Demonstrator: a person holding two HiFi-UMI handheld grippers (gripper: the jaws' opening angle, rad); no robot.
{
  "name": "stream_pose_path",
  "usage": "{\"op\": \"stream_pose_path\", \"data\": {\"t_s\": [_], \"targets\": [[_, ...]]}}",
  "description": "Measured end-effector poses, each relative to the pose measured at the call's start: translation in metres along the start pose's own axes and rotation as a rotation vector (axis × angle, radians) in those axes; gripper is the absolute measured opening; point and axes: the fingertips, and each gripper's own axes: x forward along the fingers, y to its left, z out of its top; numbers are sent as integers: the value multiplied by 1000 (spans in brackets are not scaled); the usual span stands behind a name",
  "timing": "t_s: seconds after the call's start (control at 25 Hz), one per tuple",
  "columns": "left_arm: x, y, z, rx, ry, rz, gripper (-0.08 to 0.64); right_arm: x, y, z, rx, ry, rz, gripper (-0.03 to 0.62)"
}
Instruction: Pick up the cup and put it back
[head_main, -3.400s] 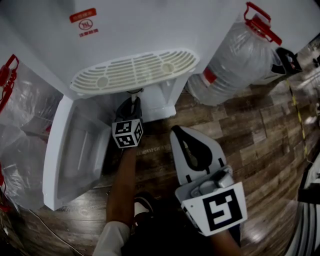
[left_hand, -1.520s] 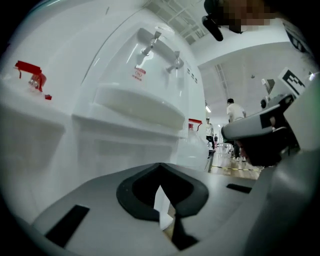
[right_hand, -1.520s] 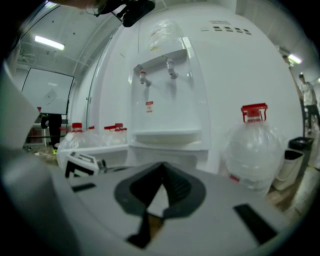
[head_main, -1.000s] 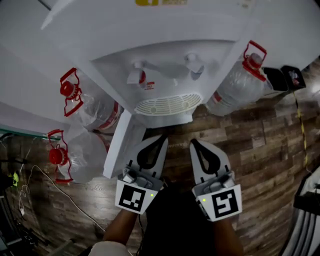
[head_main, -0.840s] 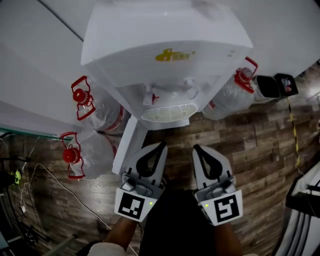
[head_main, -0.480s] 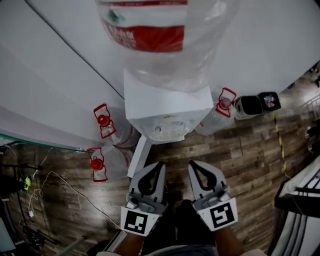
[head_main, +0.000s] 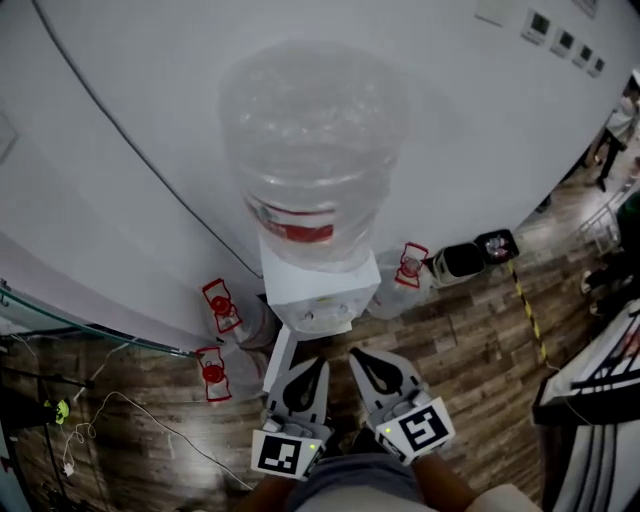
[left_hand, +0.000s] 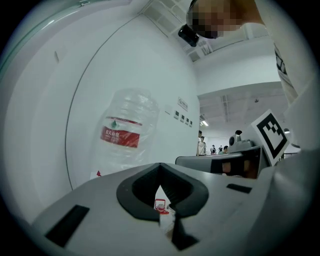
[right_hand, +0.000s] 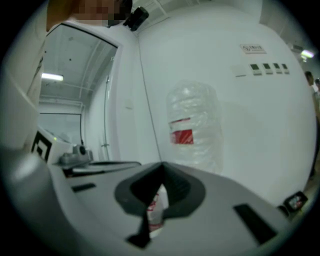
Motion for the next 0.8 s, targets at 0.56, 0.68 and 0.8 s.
{"op": "stream_pose_path", "data": {"t_s": [0.56,0.68,0.8], "targets": [[-13,29,57,48,-123,39,8,-2,3,52,-37,-35,24,23],[-18,33,54,39,-119,74,8,-1,6,51,-52,-21,67,23],[-23,33,47,25,-108,90,8,-2,12,48,-55,-4,96,23]]}}
